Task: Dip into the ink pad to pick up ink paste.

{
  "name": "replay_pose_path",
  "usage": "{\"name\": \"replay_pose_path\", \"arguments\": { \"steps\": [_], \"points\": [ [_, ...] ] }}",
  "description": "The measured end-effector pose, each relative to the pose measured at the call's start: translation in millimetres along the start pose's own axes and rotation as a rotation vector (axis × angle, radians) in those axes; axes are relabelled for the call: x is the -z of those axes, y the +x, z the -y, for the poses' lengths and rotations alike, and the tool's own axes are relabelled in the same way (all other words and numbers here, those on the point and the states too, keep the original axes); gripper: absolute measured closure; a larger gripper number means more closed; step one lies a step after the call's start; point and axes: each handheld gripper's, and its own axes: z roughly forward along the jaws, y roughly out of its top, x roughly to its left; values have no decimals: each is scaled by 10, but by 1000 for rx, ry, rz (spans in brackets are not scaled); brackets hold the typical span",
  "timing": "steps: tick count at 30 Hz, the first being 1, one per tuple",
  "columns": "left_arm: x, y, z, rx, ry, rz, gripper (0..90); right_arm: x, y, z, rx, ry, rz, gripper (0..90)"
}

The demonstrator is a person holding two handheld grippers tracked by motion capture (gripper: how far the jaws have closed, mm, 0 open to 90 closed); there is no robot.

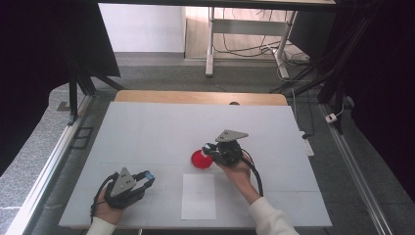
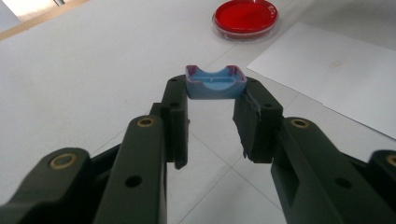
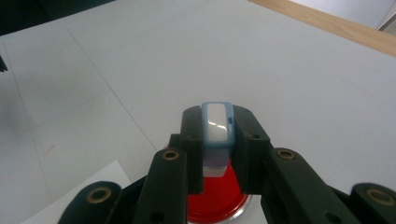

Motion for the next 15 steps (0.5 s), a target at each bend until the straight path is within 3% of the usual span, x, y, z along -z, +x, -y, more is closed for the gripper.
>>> {"name": "replay_pose_path", "arguments": {
  "steps": [15],
  "points": [
    [2, -2, 1, -1, 1, -3, 657, 94, -13, -18, -10, -21, -9, 752]
  ]
}}
